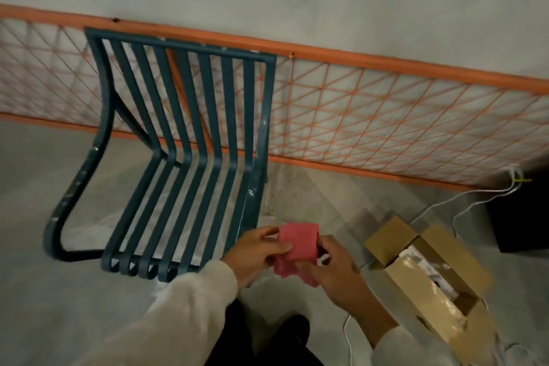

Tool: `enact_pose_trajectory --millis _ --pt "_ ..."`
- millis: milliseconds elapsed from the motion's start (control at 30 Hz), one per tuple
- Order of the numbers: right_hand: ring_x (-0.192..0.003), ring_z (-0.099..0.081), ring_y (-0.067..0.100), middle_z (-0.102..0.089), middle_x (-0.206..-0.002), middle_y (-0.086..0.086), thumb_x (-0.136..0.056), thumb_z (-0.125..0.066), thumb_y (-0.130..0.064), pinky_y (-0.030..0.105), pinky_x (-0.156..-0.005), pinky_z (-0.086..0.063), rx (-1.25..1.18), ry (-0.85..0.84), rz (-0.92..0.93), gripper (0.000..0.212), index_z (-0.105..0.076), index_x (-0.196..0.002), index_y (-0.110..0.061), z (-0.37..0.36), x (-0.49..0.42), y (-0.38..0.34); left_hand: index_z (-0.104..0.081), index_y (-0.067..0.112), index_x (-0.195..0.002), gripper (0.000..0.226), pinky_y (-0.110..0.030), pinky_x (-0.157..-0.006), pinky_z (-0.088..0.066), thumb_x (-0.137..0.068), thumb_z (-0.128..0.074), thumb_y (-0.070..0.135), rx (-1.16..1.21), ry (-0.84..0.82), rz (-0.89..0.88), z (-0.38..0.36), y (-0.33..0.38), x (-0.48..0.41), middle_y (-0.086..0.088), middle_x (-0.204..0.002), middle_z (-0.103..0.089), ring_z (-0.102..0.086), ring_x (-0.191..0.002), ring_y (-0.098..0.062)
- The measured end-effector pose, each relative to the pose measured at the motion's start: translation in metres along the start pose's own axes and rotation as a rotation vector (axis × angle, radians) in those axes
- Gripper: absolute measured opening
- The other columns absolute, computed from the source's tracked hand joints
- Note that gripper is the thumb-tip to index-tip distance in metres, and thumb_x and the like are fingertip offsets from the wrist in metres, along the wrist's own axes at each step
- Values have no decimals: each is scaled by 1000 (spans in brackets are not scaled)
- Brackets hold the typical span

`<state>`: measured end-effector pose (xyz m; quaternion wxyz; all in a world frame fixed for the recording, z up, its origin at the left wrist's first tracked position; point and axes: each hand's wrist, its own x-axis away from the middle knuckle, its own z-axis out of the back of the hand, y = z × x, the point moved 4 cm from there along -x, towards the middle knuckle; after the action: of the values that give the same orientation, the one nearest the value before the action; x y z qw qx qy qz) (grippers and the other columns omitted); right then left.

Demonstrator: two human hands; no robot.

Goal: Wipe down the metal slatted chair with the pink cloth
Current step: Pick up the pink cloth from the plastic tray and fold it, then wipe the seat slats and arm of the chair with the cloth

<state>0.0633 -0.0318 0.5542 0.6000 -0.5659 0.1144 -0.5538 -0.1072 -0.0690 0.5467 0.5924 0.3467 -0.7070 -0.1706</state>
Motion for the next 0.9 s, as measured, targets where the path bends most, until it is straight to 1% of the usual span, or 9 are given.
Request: enact_pose_trajectory --millis 100,167,233,333,433,533,633,767,900 --pt "-88 -68 24 -72 -95 2 -68 -82 -28 38 -80 -59 -36 -52 -57 37 -65 -100 -20 -22 9 -4 -62 12 -118 42 -32 -67 -57 -78 -73 6 25 -28 15 19 -6 19 -13 -110 -72 -71 -94 -28" --pt "-93 -69 32 -73 -97 8 -68 -80 -29 49 -82 -58 -62 -69 -73 39 -64 -101 -17 -34 10 -10 -62 15 -117 45 -38 -75 -59 -76 -76 7 23 9 2 30 -6 26 -9 -109 -73 -70 -97 -27" --pt "-95 -69 30 -73 -98 8 -76 -79 -29 46 -84 -58 -105 -64 -73 33 -62 -102 -17 -45 9 -18 -63 18 -114 43 -45 -87 -56 -75 -76 7 -15 65 -43 40 -1 30 -5 -106 -73 -68 -101 -26" --pt "-94 -68 20 -71 -100 2 -88 -70 -35 35 -84 -58 -65 -40 -54 23 -60 -103 -20 -54 5 -35 -62 17 -111 37 -38 -78 -57 -78 -74 6 -49 110 -102 49 13 35 -5 -105 -73 -67 -101 -25" --pt "-84 -63 4 -68 -99 -2 -94 -64 -31 13 -69 -49 -17 -15 -6 18 -57 -105 -20 -58 1 -50 -64 18 -107 31 -35 -75 -56 -79 -73 8 -102 143 -161 58 22 37 -4 -103 -73 -67 -99 -22" --pt "-80 -61 -1 -65 -97 -4 -95 -63 -24 8 -64 -47 3 14 37 15 -50 -102 -21 -62 -1 -58 -64 22 -102 25 -43 -83 -57 -80 -72 15 -179 164 -191 65 24 34 -3 -101 -73 -67 -97 -21" --pt "-81 -59 -3 -58 -95 -9 -95 -61 -17 12 -69 -49 57 71 105 24 -41 -97 -30 -62 -5 -57 -64 22 -104 23 -39 -78 -58 -82 -71 20 -147 169 -177 67 24 32 -1 -103 -71 -67 -98 -22" --pt "-91 -58 3 -53 -103 -13 -94 -59 -16 12 -74 -49 172 25 194 25 -44 -108 -31 -66 -13 -57 -62 22 -108 24 -40 -79 -59 -85 -68 24 -46 169 -122 58 20 27 -3 -109 -70 -66 -101 -23" --pt "-92 -68 17 -59 -109 -11 -73 -82 -46 38 -76 -61 121 -127 165 51 -54 -115 -40 -75 -30 -40 -63 19 -112 34 -46 -83 -58 -80 -72 28 130 193 -13 49 5 21 -8 -108 -72 -67 -102 -28"
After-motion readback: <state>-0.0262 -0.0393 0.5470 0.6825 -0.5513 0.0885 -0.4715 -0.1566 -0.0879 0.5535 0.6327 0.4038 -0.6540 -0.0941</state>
